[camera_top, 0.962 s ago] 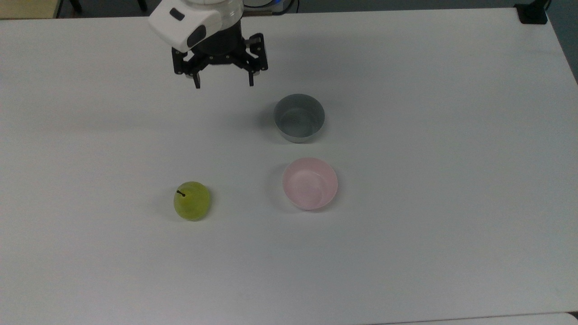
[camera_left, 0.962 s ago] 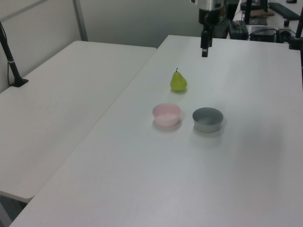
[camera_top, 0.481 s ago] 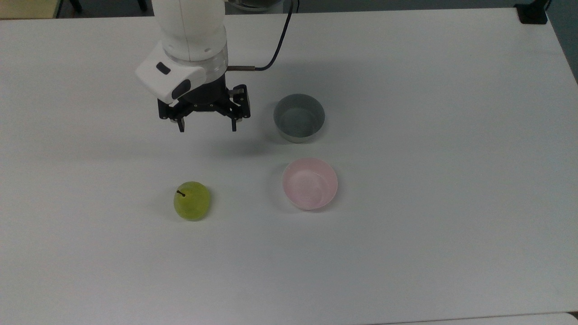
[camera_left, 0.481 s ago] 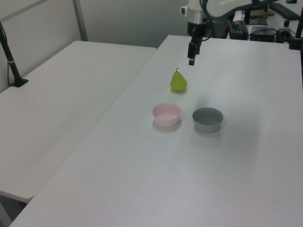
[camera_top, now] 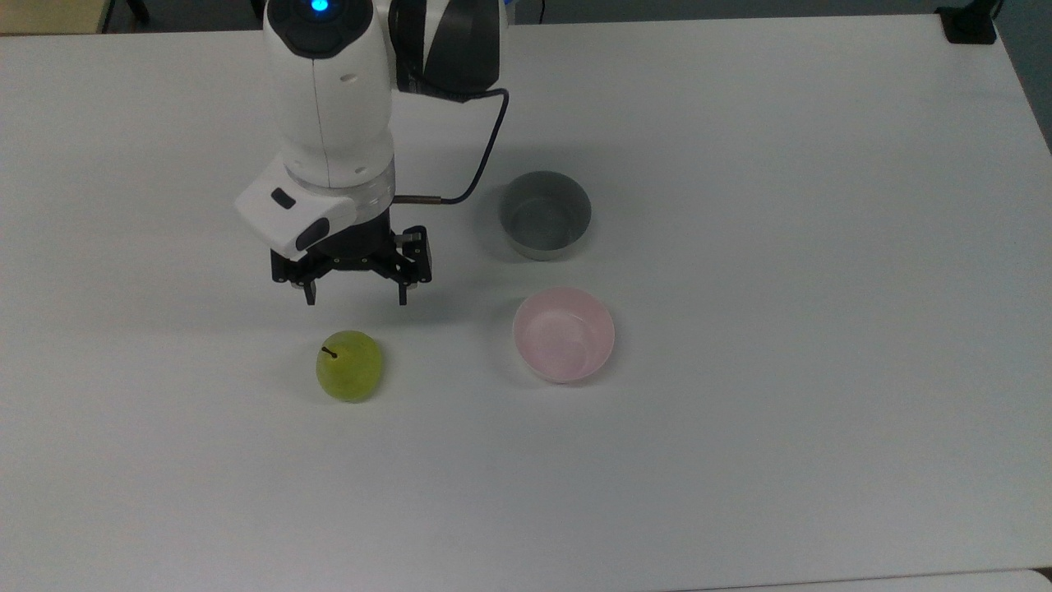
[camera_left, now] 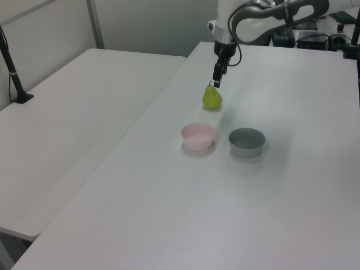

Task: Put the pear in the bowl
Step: 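Lower the gripper around the green pear and close it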

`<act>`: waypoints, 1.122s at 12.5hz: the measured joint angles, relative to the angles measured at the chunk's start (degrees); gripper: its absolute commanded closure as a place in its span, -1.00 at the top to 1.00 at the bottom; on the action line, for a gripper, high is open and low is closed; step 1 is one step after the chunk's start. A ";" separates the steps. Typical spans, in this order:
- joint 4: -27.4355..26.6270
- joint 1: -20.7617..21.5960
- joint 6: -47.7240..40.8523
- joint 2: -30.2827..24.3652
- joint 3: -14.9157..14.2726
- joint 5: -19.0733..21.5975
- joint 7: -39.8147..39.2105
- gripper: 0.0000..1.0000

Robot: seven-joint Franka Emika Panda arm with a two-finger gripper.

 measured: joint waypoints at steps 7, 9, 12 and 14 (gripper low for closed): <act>0.06 -0.78 9.30 6.92 -0.15 -1.15 0.00 1.00; 0.07 -0.85 10.19 7.63 -0.59 -1.54 0.00 1.00; 0.07 -1.02 11.15 8.67 -0.81 -1.76 0.00 1.00; 0.07 -1.07 11.78 9.12 -0.81 -1.91 0.00 1.00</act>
